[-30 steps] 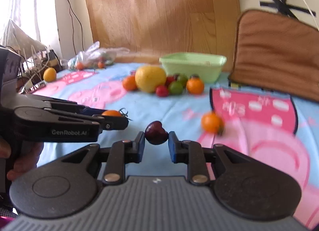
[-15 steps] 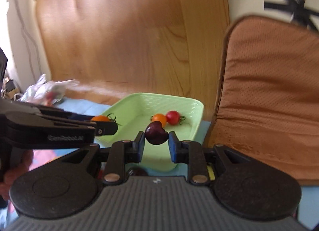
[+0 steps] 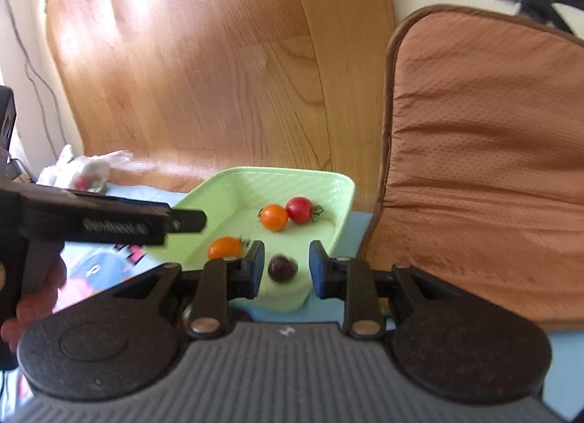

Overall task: Organize fruits
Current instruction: 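Carry both tomatoes over the green bowl and open both tools, then grasp the mandarin orange with the left tool while the right tool grasps a red cherry tomato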

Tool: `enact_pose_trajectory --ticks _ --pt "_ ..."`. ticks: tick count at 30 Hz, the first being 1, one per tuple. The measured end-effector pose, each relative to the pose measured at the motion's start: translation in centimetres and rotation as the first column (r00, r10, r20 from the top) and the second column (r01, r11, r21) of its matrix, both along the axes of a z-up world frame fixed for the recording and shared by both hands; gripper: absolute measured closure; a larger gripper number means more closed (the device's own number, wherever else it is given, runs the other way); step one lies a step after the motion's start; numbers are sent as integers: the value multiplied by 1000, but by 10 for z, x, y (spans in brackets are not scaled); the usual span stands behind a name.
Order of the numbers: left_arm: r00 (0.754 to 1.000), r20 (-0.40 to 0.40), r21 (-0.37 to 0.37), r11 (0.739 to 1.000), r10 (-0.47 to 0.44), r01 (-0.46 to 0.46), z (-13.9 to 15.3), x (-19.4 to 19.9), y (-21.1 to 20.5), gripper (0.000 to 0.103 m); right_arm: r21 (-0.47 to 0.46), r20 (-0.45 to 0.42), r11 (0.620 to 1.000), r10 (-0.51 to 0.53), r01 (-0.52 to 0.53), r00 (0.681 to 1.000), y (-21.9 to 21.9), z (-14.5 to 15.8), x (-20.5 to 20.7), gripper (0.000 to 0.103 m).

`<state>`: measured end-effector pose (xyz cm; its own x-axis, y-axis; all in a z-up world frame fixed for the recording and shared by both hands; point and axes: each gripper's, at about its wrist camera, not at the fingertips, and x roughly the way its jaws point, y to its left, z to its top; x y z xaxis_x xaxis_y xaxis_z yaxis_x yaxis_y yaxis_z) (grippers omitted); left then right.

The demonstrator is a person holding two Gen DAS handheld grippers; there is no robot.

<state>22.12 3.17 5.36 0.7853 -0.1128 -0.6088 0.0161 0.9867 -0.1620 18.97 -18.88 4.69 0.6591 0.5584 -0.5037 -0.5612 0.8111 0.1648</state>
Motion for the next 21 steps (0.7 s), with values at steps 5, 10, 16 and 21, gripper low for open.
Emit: enact_pose_trajectory --ticks 5,10,16,21 --pt "996 85 -73 997 16 -10 3 -79 28 55 19 -7 997 76 -75 997 -13 2 -49 74" --pt "989 98 -78 991 114 -106 -16 -142 57 55 -16 -11 986 163 -163 987 2 -9 -90 74" --pt "994 59 -79 993 92 -87 -31 -147 71 58 -84 14 973 217 -216 976 46 -23 -105 73" --pt "998 52 41 999 -18 16 -46 -134 56 58 -116 33 981 160 -156 986 63 -35 -106 62"
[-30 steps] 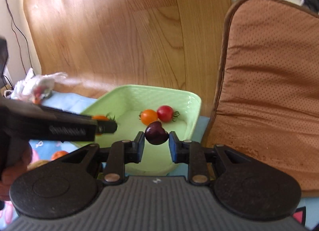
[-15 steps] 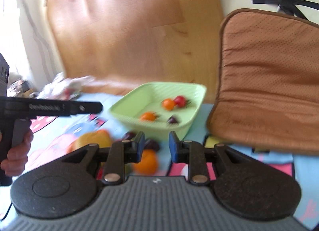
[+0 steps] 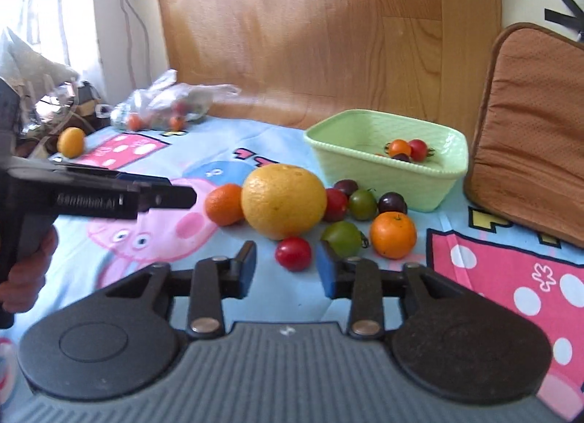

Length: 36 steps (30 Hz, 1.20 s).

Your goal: Organize fruits

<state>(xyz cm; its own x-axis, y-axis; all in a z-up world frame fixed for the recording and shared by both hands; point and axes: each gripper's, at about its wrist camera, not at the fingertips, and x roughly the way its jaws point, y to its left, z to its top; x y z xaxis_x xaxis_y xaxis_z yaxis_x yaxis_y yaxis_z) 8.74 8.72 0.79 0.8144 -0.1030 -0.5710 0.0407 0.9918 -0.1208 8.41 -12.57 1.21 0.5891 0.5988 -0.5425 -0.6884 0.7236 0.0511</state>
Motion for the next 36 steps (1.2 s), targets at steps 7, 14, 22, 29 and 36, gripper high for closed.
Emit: enact_pose_trajectory --ticks 7,14,22,29,36 --pt "998 3 57 996 -64 64 -10 22 -9 55 -41 -24 999 -26 25 999 15 -13 8 62" --pt "997 11 64 995 -78 78 -11 22 -13 65 -32 -9 998 -58 57 998 14 -18 4 74" --pt "994 6 11 994 -105 105 -6 -25 -24 65 16 36 999 -49 48 998 -23 -12 -43 74" --pt "977 26 12 977 -213 213 -2 -76 -62 65 34 73 998 -55 52 996 -48 -16 -80 74" --pt "971 8 101 966 -240 238 -5 -88 -95 64 1 64 996 -93 93 994 -60 -22 -85 74"
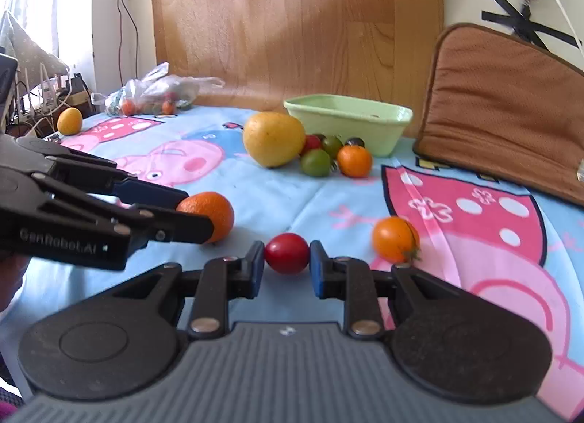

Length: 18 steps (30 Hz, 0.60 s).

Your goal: Organize fruits

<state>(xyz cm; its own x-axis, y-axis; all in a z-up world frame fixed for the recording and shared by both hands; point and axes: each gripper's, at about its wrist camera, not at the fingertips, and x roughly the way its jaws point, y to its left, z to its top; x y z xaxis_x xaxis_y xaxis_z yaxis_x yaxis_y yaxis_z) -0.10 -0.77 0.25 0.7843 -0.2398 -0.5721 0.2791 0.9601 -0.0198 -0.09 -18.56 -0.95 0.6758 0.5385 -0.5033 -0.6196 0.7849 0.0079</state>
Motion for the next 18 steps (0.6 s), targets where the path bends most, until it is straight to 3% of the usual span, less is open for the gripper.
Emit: enact_pose_trajectory --ticks 3,9,18 --pt "1000 9 8 1000 -13 13 2 -4 -3 63 2 -12 1000 -7 7 1000 -1 -1 1 74" --pt "999 40 -37 999 -37 38 7 -5 -10 52 18 -29 1000 -19 19 999 -6 -3 -3 73" --pt "996 74 -34 998 -45 48 12 -4 -27 51 59 -58 998 -30 34 998 -14 -4 -2 73"
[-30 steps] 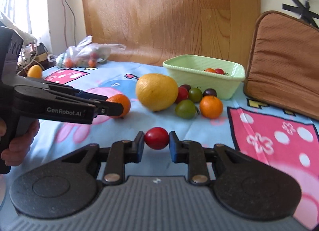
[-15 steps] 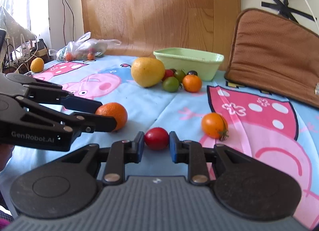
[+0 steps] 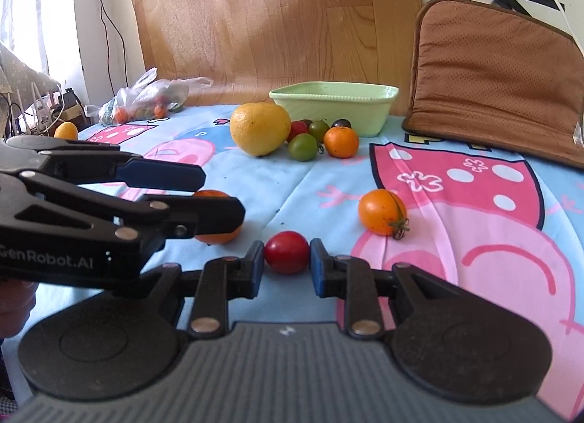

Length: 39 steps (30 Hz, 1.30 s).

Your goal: Organize fruits

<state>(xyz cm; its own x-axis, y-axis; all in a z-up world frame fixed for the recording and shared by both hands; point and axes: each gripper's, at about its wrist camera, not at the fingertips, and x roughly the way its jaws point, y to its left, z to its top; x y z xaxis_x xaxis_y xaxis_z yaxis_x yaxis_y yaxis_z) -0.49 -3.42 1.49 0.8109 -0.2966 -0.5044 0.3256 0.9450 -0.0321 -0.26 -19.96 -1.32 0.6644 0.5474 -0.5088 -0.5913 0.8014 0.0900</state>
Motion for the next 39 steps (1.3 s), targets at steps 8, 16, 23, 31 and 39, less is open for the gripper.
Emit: enact_pose_trajectory --ticks 8,16,23,31,39 --pt "1000 -14 -28 1000 13 -13 8 5 0 50 61 -41 998 9 -6 999 -9 -1 6 73" --pt "999 -38 -58 998 1 -4 10 17 -1 50 110 -73 994 14 -6 997 -16 0 9 73" --pt "999 -48 -74 997 8 -11 3 13 3 50 111 -73 994 15 -7 997 -16 0 8 73" --pt "999 -48 -76 997 -4 0 2 8 1 48 109 -73 994 16 -8 997 -16 0 9 73" --pt "998 -62 -79 997 -2 -3 -1 9 0 47 105 -71 994 16 -8 997 -16 0 8 73"
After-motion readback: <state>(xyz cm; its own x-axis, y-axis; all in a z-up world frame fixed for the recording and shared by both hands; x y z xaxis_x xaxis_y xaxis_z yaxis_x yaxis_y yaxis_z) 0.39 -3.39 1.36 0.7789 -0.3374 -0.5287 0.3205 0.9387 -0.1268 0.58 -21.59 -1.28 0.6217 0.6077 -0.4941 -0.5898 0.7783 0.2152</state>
